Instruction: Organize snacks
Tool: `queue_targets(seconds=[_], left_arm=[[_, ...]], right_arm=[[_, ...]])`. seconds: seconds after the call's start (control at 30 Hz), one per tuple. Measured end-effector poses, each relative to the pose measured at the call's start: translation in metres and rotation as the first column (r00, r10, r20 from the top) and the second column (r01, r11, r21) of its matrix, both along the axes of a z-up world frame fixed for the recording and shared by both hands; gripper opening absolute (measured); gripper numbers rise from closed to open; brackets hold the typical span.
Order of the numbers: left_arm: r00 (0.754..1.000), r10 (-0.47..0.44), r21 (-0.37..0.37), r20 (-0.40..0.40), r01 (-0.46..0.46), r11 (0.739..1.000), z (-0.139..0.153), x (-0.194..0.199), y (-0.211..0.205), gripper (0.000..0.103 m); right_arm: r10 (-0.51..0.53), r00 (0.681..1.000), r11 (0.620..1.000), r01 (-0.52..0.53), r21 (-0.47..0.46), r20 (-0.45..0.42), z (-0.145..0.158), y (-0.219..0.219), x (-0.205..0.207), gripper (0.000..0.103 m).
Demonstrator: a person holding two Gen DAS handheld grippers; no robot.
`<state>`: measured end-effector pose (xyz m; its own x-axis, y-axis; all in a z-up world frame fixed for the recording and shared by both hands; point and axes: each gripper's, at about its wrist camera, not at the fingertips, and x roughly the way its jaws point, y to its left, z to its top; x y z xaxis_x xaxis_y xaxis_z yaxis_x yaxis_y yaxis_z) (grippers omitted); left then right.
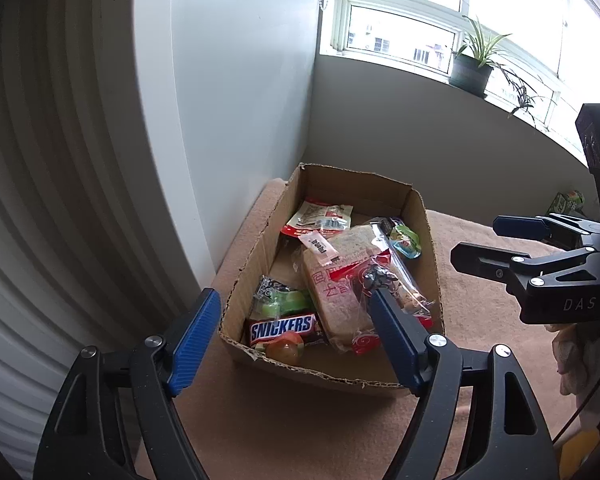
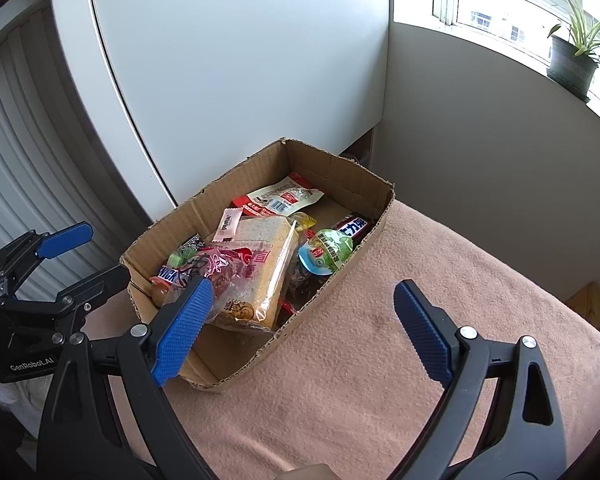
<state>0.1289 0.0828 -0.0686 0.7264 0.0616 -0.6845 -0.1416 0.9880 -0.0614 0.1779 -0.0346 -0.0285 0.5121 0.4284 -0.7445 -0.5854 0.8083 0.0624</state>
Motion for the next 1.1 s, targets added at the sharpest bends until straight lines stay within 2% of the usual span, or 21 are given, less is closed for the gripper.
queue_targets(seconds=[0.4,0.67,0.8,1.1], left_arm=[[0.998,0.024,0.009,0.054,-0.025,1.000,0.009,-0.023,-0.003,0.080],[0.991,0.056,0.046,0.120,-0.062,0.997,0.021,-0.058,-0.012,0.080],[0.985,0.083,0.031,0.151,-0.088,0.996,0.028,-0.077,-0.013,0.080],[0.979,0.129,0.038,0.159,-0.136,0.990,0.029,-0.102,-0.016,0.080]], right_arm=[[-0.055,0.994,0.997,0.049,0.065,0.094,0.016,-0.019,-0.041,0.094],[-0.070,0.991,0.989,0.054,0.140,0.115,0.025,-0.030,-0.076,0.097],[-0.082,0.988,0.985,0.060,0.164,0.132,0.031,-0.036,-0.091,0.098],[-0.117,0.977,0.980,0.086,0.178,0.178,0.036,-0.048,-0.128,0.098]])
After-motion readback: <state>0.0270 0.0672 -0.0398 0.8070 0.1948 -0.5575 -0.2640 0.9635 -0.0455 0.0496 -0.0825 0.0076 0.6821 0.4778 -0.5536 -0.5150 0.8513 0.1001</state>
